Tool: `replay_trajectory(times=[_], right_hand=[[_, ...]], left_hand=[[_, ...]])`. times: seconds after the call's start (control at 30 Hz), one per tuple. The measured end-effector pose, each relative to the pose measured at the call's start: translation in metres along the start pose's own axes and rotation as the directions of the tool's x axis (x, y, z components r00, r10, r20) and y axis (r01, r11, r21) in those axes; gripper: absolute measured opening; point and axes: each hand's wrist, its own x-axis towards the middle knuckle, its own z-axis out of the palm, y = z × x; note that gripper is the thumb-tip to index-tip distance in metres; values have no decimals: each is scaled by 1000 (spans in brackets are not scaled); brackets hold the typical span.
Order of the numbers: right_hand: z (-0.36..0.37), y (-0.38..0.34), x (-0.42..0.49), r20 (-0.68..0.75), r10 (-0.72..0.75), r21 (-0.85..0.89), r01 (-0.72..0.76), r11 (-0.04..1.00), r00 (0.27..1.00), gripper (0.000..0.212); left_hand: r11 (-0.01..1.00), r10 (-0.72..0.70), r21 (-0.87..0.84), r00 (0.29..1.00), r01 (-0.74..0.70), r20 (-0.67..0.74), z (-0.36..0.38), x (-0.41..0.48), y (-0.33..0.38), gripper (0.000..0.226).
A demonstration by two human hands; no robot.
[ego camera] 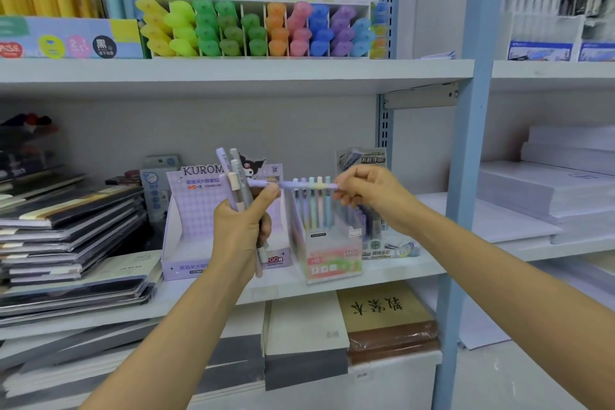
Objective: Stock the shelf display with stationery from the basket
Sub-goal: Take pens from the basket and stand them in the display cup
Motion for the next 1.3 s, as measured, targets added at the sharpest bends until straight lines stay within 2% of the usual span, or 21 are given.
replay_trajectory(times=[0.07,0.1,0.23,0.3,0.5,0.6,0.73,0.8,0.9,1.07,1.23,1.3], right_hand=[[2,2,-3,100,26,-190,-6,982,995,14],[4,2,-5,111,18,-226,8,974,994,13],[13,-9,-3,41,-141,-174,146,974,989,16],[19,-18,0,71,-219,-168,228,959,973,21],[29,-27,7,148,-238,-198,265,944,960,11],[21,-26,8,53,-272,-107,277,955,961,9],[2,-26,16,-282,-329,-23,337,941,901,13],[-5,-21,21,-345,-339,-83,331,940,875,11],[-4,0,29,-333,-306,-229,238,944,892,10],[6,36,34,-310,-302,-404,163,900,902,12],[3,35,42,-235,-303,-497,154,854,924,12],[3,33,43,-205,-278,-507,141,850,938,13]], left_hand=[[999,31,-8,999,-31,-29,1,0,4,36],[999,40,4,999,-40,-35,2,-1,5,37],[994,70,86,997,-72,30,8,-3,6,25],[989,91,111,992,-100,85,14,-5,5,15],[974,130,158,972,-162,196,33,-3,0,4],[980,83,161,979,-113,187,32,-2,-2,8],[988,-54,154,985,29,164,25,5,-7,15],[983,-103,168,979,73,176,22,7,-9,15],[973,-128,214,970,83,207,18,8,-14,7],[981,-134,177,941,81,309,9,9,-18,25],[976,-150,197,934,88,326,1,13,-22,27],[973,-162,210,931,95,328,-1,13,-23,35]])
